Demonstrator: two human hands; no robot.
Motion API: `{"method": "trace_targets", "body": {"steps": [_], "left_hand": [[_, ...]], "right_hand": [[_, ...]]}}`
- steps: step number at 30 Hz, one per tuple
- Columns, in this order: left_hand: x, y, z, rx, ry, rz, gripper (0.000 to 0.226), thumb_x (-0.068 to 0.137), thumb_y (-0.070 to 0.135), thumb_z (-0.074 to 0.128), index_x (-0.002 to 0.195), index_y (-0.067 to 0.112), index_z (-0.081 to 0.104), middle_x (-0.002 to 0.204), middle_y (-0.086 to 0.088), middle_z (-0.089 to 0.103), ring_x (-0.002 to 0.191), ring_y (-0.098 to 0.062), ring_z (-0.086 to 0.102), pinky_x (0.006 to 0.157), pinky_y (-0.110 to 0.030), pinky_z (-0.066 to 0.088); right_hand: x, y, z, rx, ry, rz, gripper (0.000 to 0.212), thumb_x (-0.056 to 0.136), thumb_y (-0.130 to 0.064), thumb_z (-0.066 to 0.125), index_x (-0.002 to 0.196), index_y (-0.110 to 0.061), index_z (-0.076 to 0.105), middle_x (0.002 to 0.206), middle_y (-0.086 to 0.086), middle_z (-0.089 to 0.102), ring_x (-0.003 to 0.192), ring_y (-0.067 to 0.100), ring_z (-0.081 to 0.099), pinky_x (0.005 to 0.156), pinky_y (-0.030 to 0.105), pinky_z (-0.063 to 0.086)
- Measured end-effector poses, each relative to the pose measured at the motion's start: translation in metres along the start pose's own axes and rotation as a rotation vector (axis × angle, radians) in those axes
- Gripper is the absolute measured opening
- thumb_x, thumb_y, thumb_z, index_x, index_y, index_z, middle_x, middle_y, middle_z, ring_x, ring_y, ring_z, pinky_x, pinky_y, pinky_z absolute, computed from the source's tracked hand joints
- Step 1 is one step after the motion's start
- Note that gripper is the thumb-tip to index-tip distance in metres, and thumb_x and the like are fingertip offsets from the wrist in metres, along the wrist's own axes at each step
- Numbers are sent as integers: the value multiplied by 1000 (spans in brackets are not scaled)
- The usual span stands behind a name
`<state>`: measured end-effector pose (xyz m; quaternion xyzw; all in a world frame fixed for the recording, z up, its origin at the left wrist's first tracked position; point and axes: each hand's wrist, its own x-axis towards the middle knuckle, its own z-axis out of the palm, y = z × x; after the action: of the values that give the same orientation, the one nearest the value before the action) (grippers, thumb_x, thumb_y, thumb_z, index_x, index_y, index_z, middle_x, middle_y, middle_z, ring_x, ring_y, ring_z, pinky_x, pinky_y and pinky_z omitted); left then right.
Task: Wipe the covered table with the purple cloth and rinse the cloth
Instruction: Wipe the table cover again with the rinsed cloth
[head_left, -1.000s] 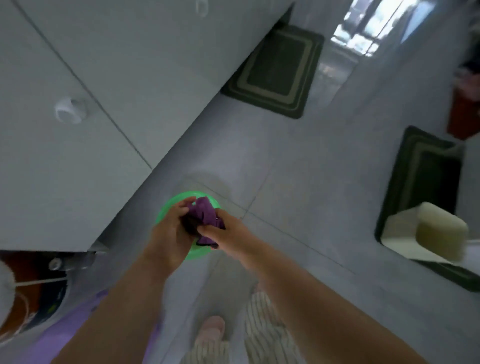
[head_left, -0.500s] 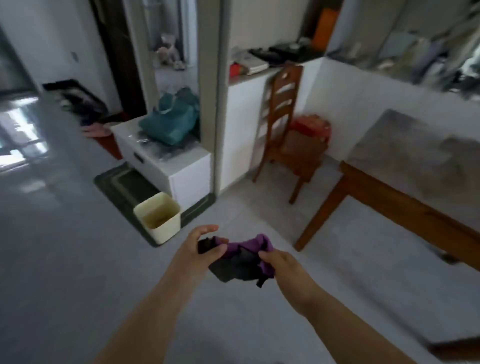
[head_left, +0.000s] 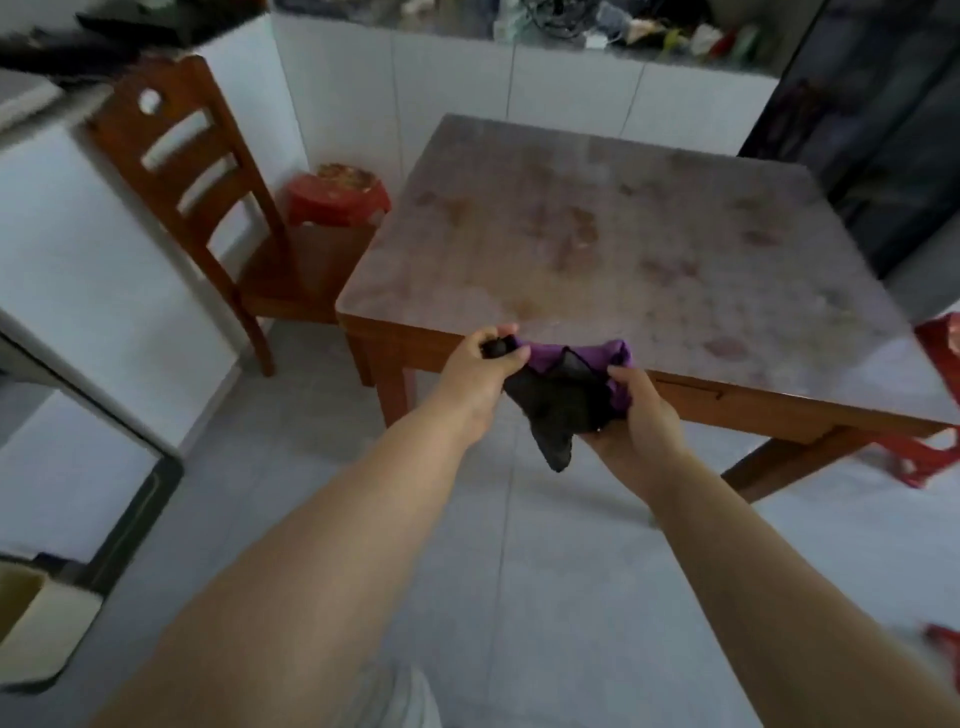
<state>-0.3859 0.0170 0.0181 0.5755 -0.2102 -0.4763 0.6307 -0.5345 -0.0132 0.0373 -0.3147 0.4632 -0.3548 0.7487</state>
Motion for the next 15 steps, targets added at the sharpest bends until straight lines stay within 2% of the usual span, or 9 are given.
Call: {"method": "trace_targets", "body": {"steps": [3, 6, 8, 10, 11, 12, 13, 14, 15], "left_hand": [[60, 4, 38, -8, -61, -13, 23, 83, 0, 59, 94, 19, 53, 111, -9, 53, 113, -31, 51, 96, -40, 45], [122, 6, 60, 53, -72, -19, 34, 86, 7, 58, 116, 19, 47, 101, 6, 53, 107, -22, 53, 94, -37, 44], [165, 7, 66, 67, -27, -35, 38, 88, 9, 53, 123, 18, 43, 103, 6, 53, 99, -18, 53, 89, -36, 44], [203, 3, 63, 81, 41, -25, 38, 89, 3, 48, 127, 10, 41, 109, -2, 50, 86, -12, 52, 78, -24, 45], [219, 1, 59, 149, 78, -12, 39, 89, 0, 47, 127, 7, 41, 110, -4, 50, 81, -6, 50, 72, -14, 43], [233, -4, 56, 208, 110, 1, 40, 88, -3, 47, 127, 4, 40, 110, -6, 50, 79, -1, 49, 67, -7, 40], [245, -8, 53, 244, 137, 10, 41, 87, -7, 46, 127, 2, 39, 110, -9, 50, 79, 1, 48, 64, -3, 40], [255, -13, 49, 264, 155, 1, 41, 87, -9, 45, 127, -1, 39, 110, -11, 50, 79, 0, 48, 63, -1, 40], [262, -19, 46, 288, 178, -19, 41, 86, -11, 44, 126, -2, 38, 110, -12, 50, 80, -2, 48, 63, 0, 40]], "right_hand": [[48, -42, -16, 76, 103, -47, 13, 92, -17, 46, 97, -13, 58, 98, 12, 65, 87, 27, 63, 67, 36, 53], [99, -80, -27, -88, 169, -180, 11, 89, -22, 49, 81, -19, 56, 87, 8, 61, 83, 28, 60, 76, 47, 51], [139, -95, -27, -286, 98, -253, 19, 91, -22, 49, 72, -20, 54, 75, 3, 56, 76, 21, 56, 77, 38, 48], [181, -92, -20, -528, -52, -242, 22, 96, -23, 44, 77, -19, 54, 70, -6, 57, 66, 9, 54, 65, 20, 44], [203, -86, -17, -678, -83, -302, 23, 99, -25, 38, 87, -16, 56, 75, -7, 62, 69, 9, 58, 62, 20, 46], [224, -74, -19, -779, -65, -365, 32, 100, -34, 31, 103, -13, 55, 91, -1, 67, 83, 15, 64, 68, 21, 49], [248, -60, -24, -1069, -76, -459, 50, 97, -47, 22, 122, -12, 47, 116, 9, 63, 105, 23, 60, 82, 30, 51], [272, -45, -28, -1374, -52, -347, 65, 92, -59, 19, 139, -16, 32, 142, 11, 43, 128, 30, 43, 103, 42, 39], [290, -31, -31, -1588, 0, -151, 70, 89, -64, 18, 147, -25, 16, 156, 8, 16, 140, 33, 19, 112, 50, 19]]}}
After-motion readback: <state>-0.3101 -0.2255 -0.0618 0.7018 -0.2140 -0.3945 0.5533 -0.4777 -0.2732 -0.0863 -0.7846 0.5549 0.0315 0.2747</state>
